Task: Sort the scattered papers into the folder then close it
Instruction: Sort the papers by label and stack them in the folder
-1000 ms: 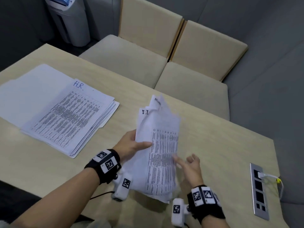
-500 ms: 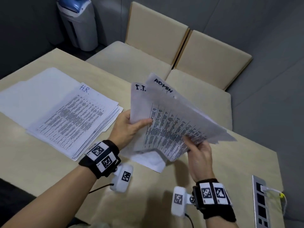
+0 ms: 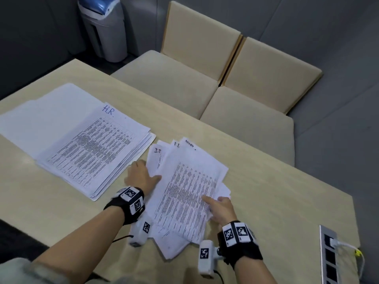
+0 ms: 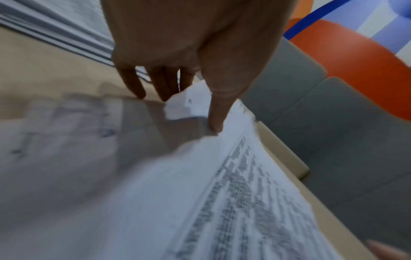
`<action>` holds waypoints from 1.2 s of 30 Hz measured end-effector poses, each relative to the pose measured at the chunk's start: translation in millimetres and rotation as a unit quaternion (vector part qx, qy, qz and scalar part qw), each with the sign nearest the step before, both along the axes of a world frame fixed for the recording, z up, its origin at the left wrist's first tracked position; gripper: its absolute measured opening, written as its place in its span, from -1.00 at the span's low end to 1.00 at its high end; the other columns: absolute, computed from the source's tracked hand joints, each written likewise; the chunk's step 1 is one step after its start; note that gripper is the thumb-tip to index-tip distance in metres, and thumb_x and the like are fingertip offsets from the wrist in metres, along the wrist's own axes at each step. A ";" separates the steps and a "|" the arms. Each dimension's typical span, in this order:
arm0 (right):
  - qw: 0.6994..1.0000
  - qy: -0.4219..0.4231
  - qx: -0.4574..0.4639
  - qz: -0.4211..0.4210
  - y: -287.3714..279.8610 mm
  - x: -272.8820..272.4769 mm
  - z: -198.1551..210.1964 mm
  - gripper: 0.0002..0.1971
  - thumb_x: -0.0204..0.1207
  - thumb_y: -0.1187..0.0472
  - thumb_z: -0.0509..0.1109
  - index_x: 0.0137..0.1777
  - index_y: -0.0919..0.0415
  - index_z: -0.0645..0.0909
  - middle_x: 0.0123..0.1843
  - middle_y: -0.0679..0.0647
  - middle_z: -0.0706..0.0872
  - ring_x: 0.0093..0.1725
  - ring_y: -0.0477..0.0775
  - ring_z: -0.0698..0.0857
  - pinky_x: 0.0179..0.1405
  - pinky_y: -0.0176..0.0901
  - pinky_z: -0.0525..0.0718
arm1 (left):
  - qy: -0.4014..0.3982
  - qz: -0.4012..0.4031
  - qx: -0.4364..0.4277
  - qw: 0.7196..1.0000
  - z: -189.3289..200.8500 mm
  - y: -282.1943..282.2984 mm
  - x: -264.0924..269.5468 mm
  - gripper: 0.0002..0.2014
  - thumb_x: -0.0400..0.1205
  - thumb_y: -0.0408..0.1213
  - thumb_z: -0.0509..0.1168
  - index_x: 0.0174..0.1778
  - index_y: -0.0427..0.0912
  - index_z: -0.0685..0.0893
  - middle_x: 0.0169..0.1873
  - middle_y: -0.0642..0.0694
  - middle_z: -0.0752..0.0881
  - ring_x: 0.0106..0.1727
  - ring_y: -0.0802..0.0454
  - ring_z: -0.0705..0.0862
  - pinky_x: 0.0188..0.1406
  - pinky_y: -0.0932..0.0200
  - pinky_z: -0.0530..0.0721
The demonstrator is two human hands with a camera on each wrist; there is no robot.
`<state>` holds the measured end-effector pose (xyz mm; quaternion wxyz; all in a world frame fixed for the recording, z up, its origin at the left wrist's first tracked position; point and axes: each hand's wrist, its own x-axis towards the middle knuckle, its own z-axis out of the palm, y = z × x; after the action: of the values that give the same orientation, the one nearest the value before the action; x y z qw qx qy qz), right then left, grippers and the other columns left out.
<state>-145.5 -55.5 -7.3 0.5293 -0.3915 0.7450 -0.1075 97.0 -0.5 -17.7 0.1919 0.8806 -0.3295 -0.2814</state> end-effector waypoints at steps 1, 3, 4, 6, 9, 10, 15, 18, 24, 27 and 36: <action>0.999 0.028 -0.004 -0.017 0.6 1.6 0.5 -0.03 0.36 -0.02 0.65 0.64 0.39 0.26 0.58 0.35 0.50 0.47 0.36 0.60 0.40 0.20 0.63 | -0.006 0.003 -0.006 1.000 -5.0 0.3 2.5 -0.36 0.39 -0.04 0.54 0.28 -0.27 0.49 0.20 -0.20 0.58 0.23 -0.19 0.60 0.21 -0.16 0.66; 0.992 0.104 -0.002 -0.067 -1.7 0.9 -0.6 -0.12 0.40 0.03 0.61 0.58 0.41 0.26 0.56 0.42 0.41 0.43 0.45 0.58 0.31 0.14 0.63 | 0.036 0.012 -0.039 0.999 -9.4 -1.3 6.6 -0.40 0.34 -0.10 0.57 0.19 -0.27 0.51 0.11 -0.24 0.62 0.08 -0.15 0.66 0.13 -0.10 0.72; 0.988 0.122 0.003 -0.099 -2.2 -1.5 -0.4 -0.17 0.43 0.06 0.58 0.56 0.42 0.26 0.56 0.43 0.36 0.42 0.47 0.56 0.26 0.13 0.61 | 0.064 0.023 -0.044 0.997 -9.6 -3.0 8.1 -0.41 0.34 -0.12 0.59 0.16 -0.27 0.51 0.09 -0.27 0.65 0.02 -0.15 0.69 0.09 -0.10 0.75; 0.986 0.095 0.001 -0.138 -1.3 -2.6 0.9 -0.25 0.47 0.09 0.54 0.54 0.45 0.31 0.54 0.43 0.40 0.36 0.45 0.58 0.12 0.07 0.58 | 0.086 0.022 -0.029 0.996 -10.5 -6.8 8.4 -0.39 0.35 -0.11 0.61 0.19 -0.29 0.51 0.12 -0.30 0.67 0.05 -0.22 0.72 0.11 -0.14 0.76; 0.989 -0.032 -0.048 -0.140 -2.3 1.9 -5.7 -0.43 0.56 0.15 0.49 0.51 0.35 0.46 0.47 0.30 0.62 0.28 0.30 0.67 0.17 -0.01 0.61 | 0.072 -0.044 0.006 0.996 -5.8 -11.1 -1.7 -0.32 0.38 -0.01 0.57 0.33 -0.28 0.53 0.26 -0.24 0.61 0.18 -0.19 0.67 0.24 -0.10 0.70; 0.988 -0.063 -0.062 -0.128 -1.9 4.9 -3.7 -0.42 0.60 0.16 0.47 0.57 0.30 0.43 0.53 0.24 0.59 0.39 0.27 0.63 0.32 0.03 0.59 | 0.066 -0.065 0.015 0.996 -3.0 -12.2 -7.5 -0.29 0.42 -0.03 0.55 0.41 -0.27 0.49 0.31 -0.24 0.54 0.25 -0.19 0.63 0.31 -0.07 0.65; 0.993 0.042 -0.091 -0.061 -10.9 -4.9 -7.8 -0.34 0.41 -0.10 0.53 0.42 0.29 0.61 0.46 0.25 0.53 0.43 0.35 0.58 0.41 0.06 0.57 | 0.065 -0.068 0.029 0.995 -0.8 -18.9 -30.9 -0.29 0.41 -0.36 0.49 0.48 -0.22 0.40 0.36 -0.23 0.31 0.24 -0.17 0.53 0.28 0.14 0.61; 0.991 0.030 -0.010 -0.127 -15.2 -17.4 -3.5 -0.25 0.43 0.05 0.61 0.49 0.40 0.40 0.43 0.34 0.49 0.40 0.39 0.56 0.26 0.09 0.60 | 0.113 -0.033 0.058 0.991 5.3 -25.7 -45.0 -0.36 0.40 -0.30 0.56 0.35 -0.28 0.43 0.26 -0.22 0.48 0.11 -0.18 0.62 -0.01 0.16 0.62; 0.990 -0.106 -0.021 -0.087 -22.2 -38.4 5.2 -0.73 0.52 0.41 0.50 0.22 0.43 0.69 0.13 0.32 0.84 0.02 0.29 0.82 0.16 0.20 0.76 | 0.219 -0.111 -0.018 0.969 19.3 -28.1 -52.1 -0.70 0.54 -0.31 0.47 0.18 -0.26 0.72 0.10 -0.23 0.80 0.01 -0.15 0.77 0.06 0.01 0.74; 0.975 -0.189 -0.103 -0.051 -24.0 -41.9 35.0 -0.73 0.56 0.42 0.47 0.25 0.35 0.73 0.15 0.26 0.88 0.13 0.31 0.85 0.30 0.31 0.71 | 0.329 -0.058 -0.129 0.934 46.2 -19.0 -37.0 -0.78 0.50 -0.40 0.51 0.04 -0.17 0.71 -0.05 -0.12 0.86 -0.11 -0.09 0.86 0.03 -0.11 0.82; 0.896 -0.305 -0.317 0.064 -19.6 -20.1 134.0 -0.58 0.36 0.37 0.55 0.22 0.15 0.64 -0.04 -0.12 0.88 0.03 -0.11 0.82 -0.05 -0.28 0.77 | 0.394 -0.040 -0.390 0.832 132.3 -24.5 -21.6 -0.61 0.33 -0.71 0.54 -0.09 -0.23 0.63 -0.14 -0.15 0.83 -0.23 0.11 0.81 -0.24 0.27 0.76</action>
<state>-165.6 -75.0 126.8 0.5841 -0.5332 0.4469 -0.4182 75.3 -25.0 114.6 0.6213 0.5336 -0.3429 -0.4601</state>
